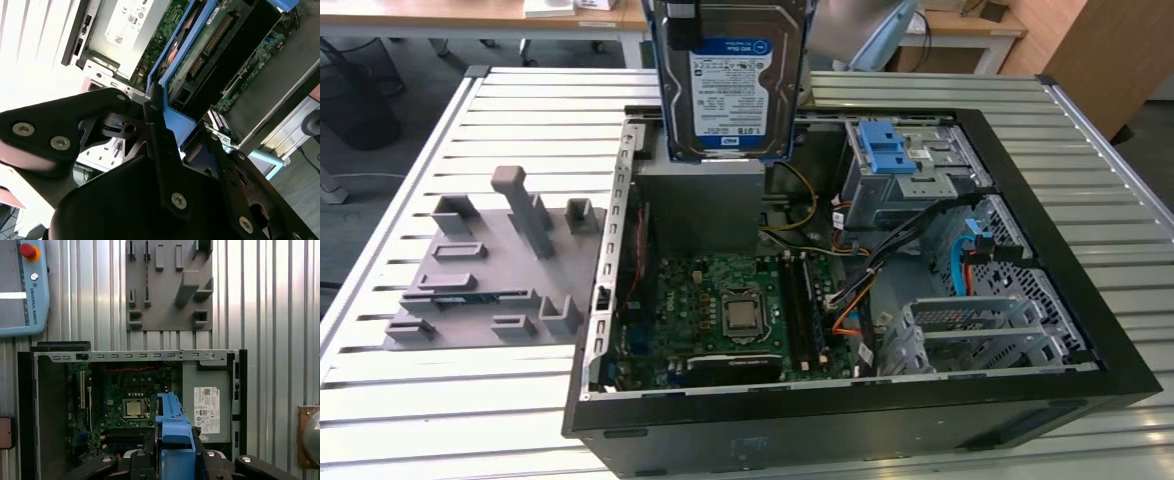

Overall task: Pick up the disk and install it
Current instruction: 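Pick up the disk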

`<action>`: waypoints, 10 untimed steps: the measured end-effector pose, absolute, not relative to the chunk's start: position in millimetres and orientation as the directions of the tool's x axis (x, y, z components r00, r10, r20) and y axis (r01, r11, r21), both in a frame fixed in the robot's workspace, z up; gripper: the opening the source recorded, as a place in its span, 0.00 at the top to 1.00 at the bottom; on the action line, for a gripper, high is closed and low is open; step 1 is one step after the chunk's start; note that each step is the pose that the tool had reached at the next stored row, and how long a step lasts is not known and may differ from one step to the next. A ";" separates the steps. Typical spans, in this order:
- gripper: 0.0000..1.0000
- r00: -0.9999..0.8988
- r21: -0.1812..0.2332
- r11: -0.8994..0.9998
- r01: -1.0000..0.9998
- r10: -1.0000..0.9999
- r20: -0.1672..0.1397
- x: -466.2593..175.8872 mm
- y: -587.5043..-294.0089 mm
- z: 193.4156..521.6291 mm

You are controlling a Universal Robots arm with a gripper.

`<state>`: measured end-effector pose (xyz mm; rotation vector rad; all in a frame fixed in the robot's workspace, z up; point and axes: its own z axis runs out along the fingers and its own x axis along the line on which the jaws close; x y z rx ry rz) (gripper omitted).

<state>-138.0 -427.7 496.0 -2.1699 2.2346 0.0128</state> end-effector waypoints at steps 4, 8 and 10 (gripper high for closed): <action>0.64 -0.030 -0.013 0.030 -0.999 -0.999 -0.025 -131.4 -429.6 495.7; 0.64 -0.030 -0.013 0.030 -0.999 -0.999 -0.025 -119.1 -429.9 495.5; 0.64 -0.030 -0.013 0.030 -0.999 -0.999 -0.025 -111.7 -430.0 495.4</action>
